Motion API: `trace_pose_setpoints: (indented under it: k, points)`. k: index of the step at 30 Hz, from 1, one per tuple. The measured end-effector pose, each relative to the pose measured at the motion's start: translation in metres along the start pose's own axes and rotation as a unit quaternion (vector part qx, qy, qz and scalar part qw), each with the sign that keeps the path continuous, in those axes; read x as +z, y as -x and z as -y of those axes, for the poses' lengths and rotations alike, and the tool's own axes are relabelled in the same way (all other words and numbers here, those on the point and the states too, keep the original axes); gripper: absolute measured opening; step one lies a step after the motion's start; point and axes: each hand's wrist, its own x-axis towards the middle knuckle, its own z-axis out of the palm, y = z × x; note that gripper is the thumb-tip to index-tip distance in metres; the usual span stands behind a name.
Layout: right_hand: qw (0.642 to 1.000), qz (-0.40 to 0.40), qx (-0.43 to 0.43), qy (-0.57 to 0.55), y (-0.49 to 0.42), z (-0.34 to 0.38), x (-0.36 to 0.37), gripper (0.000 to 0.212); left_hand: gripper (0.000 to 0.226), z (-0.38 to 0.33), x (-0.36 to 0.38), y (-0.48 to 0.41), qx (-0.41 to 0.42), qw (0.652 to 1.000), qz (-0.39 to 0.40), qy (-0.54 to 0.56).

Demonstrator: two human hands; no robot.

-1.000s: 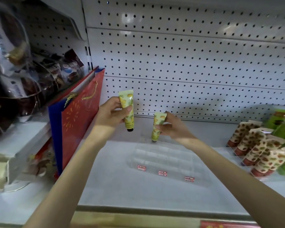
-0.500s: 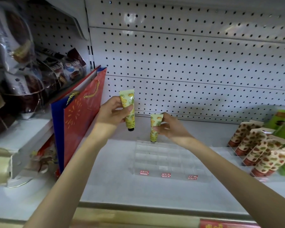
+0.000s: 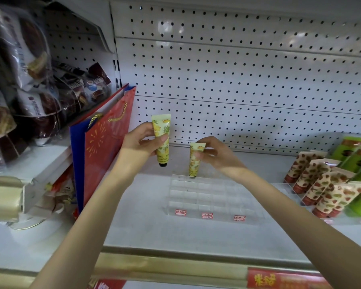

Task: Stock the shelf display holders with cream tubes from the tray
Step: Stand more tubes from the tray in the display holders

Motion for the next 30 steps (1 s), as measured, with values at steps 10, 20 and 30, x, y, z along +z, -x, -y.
trace_pose_setpoints:
  k: [10, 20, 30]
  points:
    - [0.993, -0.03, -0.106, -0.037, 0.023, 0.065, -0.015, 0.008, 0.023, -0.002, 0.014, 0.032, -0.015, 1.0, 0.023, 0.016]
    - [0.991, 0.048, -0.116, -0.039, 0.042, 0.092, -0.004, 0.005, 0.017, -0.008, 0.026, 0.047, 0.009, 0.998, 0.062, 0.03]
    - [0.992, 0.077, -0.094, -0.009, 0.039, 0.093, -0.006, 0.01, 0.04, -0.004, 0.013, 0.049, 0.02, 0.995, 0.062, -0.077]
